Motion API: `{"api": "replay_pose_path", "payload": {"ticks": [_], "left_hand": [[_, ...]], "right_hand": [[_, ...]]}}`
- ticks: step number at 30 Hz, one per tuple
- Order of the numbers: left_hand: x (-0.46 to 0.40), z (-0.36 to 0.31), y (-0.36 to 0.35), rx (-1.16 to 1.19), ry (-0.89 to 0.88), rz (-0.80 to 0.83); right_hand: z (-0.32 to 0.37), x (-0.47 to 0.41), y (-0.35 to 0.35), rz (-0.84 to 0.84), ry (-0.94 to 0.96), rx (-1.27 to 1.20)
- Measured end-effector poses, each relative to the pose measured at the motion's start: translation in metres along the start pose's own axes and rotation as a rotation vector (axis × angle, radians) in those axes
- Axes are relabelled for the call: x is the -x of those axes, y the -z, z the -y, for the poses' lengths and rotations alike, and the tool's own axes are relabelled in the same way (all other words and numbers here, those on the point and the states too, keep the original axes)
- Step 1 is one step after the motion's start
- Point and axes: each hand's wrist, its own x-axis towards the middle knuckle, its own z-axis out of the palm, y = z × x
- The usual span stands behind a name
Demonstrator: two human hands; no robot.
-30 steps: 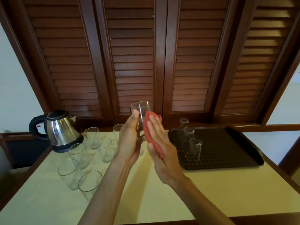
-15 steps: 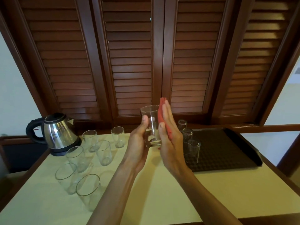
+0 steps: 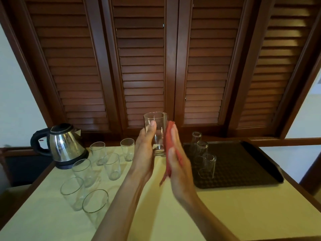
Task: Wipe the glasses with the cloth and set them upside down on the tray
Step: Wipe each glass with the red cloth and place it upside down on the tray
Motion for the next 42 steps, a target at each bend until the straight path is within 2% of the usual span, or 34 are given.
{"api": "replay_pose_path", "payload": {"ticks": [1,3,8,11,13,15,18,22,27,32,37,42], "left_hand": [[0.003,0.003,-0.001,0.000,0.013,0.017],[0.006,0.008,-0.007,-0.039,0.043,0.049],[-0.009,0.001,-0.004,0.027,-0.003,-0.046],[-0.004,0.015,-0.004,-0.098,-0.009,0.009],[0.003,0.022,-0.010,-0.130,0.027,0.017],[0.000,0.017,-0.009,-0.057,0.071,-0.015],[-0.006,0.003,-0.005,-0.046,0.010,-0.022],[0.005,0.013,-0.010,-0.061,0.029,-0.015],[-0.004,0.002,-0.005,-0.034,-0.059,-0.070],[0.005,0.017,-0.012,-0.160,0.015,-0.025],[-0.007,0.004,-0.006,-0.208,-0.078,-0.056],[0.012,0.016,-0.011,-0.188,-0.101,-0.018]], "right_hand": [[0.002,-0.012,0.004,-0.046,-0.089,-0.049],[0.010,-0.033,0.012,-0.109,-0.142,-0.050],[0.010,0.001,-0.001,0.011,0.000,-0.010],[0.006,-0.024,0.012,-0.081,-0.141,-0.104],[0.013,-0.041,0.017,-0.122,-0.145,-0.064],[0.018,-0.029,0.007,-0.074,-0.058,0.016],[0.008,0.005,-0.001,0.018,0.056,0.050],[0.011,-0.028,0.014,-0.094,-0.140,-0.090],[0.007,0.005,0.002,-0.007,-0.044,-0.053],[0.012,-0.029,0.015,-0.113,-0.157,-0.122],[0.005,0.005,-0.002,-0.017,-0.101,-0.066],[0.006,-0.029,0.009,-0.111,-0.137,-0.077]]}}
